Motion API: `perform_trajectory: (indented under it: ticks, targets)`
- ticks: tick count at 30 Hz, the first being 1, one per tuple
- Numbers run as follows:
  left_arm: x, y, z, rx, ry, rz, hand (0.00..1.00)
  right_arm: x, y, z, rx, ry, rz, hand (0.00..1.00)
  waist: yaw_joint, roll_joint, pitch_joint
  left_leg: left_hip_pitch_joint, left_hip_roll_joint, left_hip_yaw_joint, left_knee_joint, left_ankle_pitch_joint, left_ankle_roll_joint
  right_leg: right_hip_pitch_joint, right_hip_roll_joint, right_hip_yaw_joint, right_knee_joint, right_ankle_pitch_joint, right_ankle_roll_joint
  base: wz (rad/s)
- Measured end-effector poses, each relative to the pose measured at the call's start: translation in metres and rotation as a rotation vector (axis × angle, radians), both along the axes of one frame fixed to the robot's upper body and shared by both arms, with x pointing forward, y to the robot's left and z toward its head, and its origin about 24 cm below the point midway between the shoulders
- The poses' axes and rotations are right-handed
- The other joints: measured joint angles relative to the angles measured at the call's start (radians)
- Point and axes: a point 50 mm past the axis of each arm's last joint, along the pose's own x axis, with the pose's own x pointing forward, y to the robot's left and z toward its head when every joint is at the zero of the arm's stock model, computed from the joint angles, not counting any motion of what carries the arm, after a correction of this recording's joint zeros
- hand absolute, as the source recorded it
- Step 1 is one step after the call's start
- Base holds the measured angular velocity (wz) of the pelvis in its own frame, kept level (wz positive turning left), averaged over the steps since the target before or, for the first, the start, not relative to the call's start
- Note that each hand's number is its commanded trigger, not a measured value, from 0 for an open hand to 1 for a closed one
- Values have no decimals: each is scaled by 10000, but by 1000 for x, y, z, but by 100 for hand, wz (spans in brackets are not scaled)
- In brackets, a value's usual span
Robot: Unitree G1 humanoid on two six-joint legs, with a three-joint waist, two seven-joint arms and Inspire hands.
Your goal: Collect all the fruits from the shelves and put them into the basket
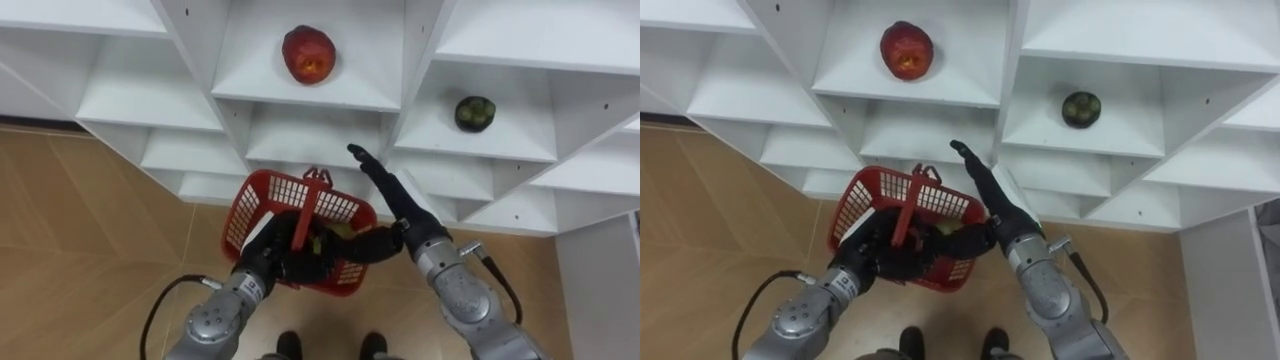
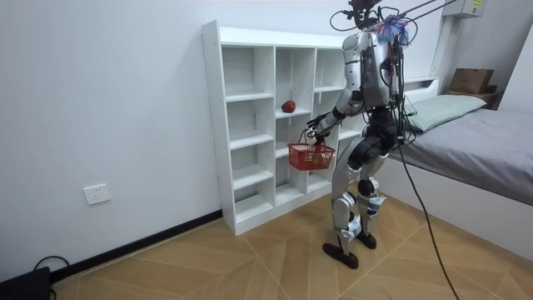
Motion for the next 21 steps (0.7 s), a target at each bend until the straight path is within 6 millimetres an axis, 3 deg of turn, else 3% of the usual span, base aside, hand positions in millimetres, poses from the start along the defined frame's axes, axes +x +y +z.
perform_trajectory:
  ticks: [6,21]
  targets:
    - [0,1,0,-23,47,81,100,0,1,0,6,93,164,0,-20,-6,2,100,8,12,-31,0,-1,118,10,-12,-5,0,0,0]
    - [-8,18,-12,345,592,384,100,-1,1,11,-7,-452,419,0,3,-122,14,1617,-6,46,-821,40,-75,1630,156,2,-737,-21,50,1]
